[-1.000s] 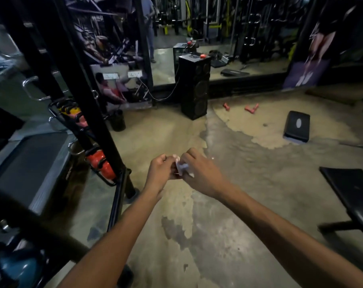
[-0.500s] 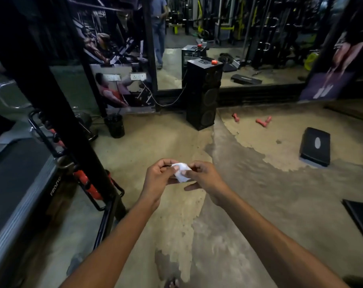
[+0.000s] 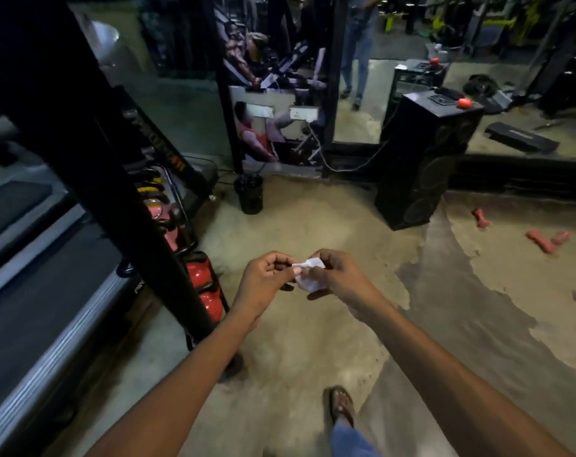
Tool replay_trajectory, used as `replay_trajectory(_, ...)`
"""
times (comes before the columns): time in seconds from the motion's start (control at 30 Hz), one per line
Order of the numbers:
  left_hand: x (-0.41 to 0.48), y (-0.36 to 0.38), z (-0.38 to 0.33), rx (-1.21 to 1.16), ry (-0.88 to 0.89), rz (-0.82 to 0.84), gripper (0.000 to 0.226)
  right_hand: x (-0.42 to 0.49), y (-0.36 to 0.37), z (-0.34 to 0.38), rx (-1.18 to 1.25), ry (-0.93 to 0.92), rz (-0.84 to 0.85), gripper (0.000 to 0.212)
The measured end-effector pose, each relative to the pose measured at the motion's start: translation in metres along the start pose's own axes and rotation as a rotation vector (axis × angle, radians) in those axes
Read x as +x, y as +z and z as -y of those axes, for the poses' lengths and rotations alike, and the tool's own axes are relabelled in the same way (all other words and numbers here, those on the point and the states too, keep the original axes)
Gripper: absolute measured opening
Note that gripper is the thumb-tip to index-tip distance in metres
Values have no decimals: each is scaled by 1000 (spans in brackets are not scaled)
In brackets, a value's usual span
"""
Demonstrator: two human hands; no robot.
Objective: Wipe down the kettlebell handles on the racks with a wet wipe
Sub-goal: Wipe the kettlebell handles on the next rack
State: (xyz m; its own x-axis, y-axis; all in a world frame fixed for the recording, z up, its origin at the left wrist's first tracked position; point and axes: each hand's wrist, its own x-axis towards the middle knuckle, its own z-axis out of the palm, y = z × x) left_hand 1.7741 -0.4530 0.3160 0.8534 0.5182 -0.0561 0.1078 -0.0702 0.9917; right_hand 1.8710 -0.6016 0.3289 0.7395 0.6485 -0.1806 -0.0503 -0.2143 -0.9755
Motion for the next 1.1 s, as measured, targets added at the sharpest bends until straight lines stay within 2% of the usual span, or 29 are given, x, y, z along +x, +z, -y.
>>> replay_trajectory(0.1,63,-8,14,11,-26,-121,12,84,-9,3,-71,-69,91,18)
replay_trajectory(0.23,116,-34,24,52,-55,-296,7,184,1,25,-172,-142,264,4)
replay_trajectory(0.33,145,-63,25,133,-32,-447,10,252,28,43,-216,-173,364,7)
replay_trajectory(0.47,179,-102,33,321,-6,-646,17,331,82,61,-305,-251,504,11)
replay_trajectory(0.6,202,-141,61,569,18,-813,36,388,142,69,-368,-345,661,11)
replay_trajectory(0.73,221,-155,85,646,-150,-918,62,423,191,76,-476,-475,773,8)
replay_trajectory(0.87,242,-167,91,839,-377,-897,79,443,237,98,-562,-739,902,9)
replay_trajectory(1.03,259,-182,90,926,-501,-1001,81,463,318,110,-602,-921,1108,24)
replay_trajectory(1.1,270,-190,86,942,-473,-1104,81,471,351,108,-612,-1001,1221,26)
